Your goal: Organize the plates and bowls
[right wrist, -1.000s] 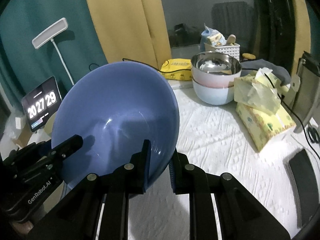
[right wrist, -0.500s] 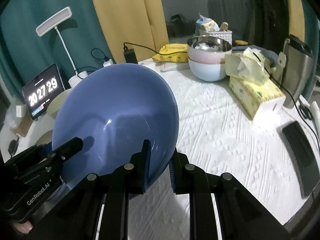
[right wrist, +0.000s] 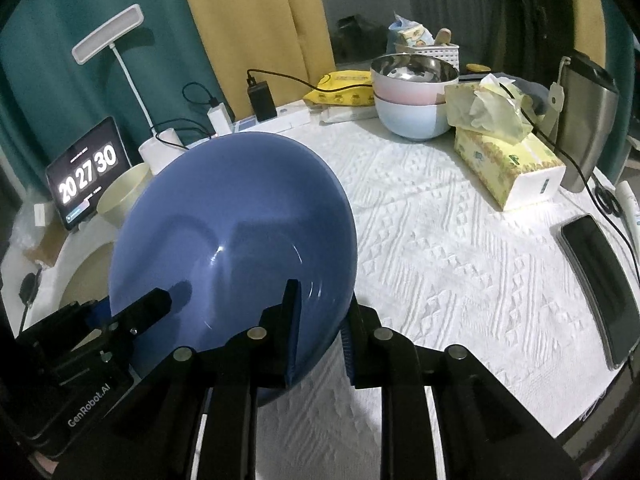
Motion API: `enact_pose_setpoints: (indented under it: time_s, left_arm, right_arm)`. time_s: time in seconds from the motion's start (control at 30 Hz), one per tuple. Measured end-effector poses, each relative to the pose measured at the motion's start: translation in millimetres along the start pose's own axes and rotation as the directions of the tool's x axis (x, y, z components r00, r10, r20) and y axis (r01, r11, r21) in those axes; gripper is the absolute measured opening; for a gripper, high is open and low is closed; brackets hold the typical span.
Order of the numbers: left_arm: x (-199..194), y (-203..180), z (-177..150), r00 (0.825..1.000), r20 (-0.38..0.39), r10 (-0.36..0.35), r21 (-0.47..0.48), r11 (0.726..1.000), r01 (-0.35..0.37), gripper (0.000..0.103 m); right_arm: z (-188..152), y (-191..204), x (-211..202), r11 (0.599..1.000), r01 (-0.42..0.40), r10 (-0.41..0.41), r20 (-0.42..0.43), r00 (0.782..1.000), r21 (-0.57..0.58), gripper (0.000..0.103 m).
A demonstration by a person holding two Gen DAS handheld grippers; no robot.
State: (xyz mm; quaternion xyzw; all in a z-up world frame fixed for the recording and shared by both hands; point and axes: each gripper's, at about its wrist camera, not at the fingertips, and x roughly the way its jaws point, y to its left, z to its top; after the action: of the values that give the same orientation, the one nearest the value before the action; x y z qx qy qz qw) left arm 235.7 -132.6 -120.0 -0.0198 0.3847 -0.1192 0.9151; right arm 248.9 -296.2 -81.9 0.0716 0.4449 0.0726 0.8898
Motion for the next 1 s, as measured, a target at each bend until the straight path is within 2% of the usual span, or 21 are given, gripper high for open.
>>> enact_pose_setpoints:
  time_s: [0.5, 0.6, 0.7, 0.77, 1.0]
  left_arm:
    - [-8, 7, -5, 1.0, -0.016, 0.003, -0.018, 1.0, -0.003, 0.03]
    - [-13, 9, -4, 1.0, -0.003, -0.002, -0.019, 1.0, 0.002, 0.033]
    - [-18, 13, -2, 1.0, 0.008, -0.009, -0.028, 1.0, 0.009, 0.038]
    - [-23, 17, 0, 1.0, 0.029, -0.005, -0.033, 0.999, 0.006, 0.045]
    - [-38, 33, 8, 0.997, 0.073, 0.019, -0.066, 0.998, -0.014, 0.045]
  right_arm:
    - [2, 10, 4, 0.999, 0.013, -0.014, -0.028, 0.999, -0.039, 0.027]
    - [5, 9, 1, 0.998, 0.034, -0.035, -0.008, 0.999, -0.044, 0.036]
    - [9, 9, -2, 0.998, 0.044, -0.044, 0.001, 0.999, -0.046, 0.036]
    - [13, 10, -5, 0.998, 0.048, -0.048, 0.01, 0.999, -0.051, 0.036]
    - [25, 19, -14, 0.996, 0.053, -0.05, 0.042, 0.998, -0.075, 0.036]
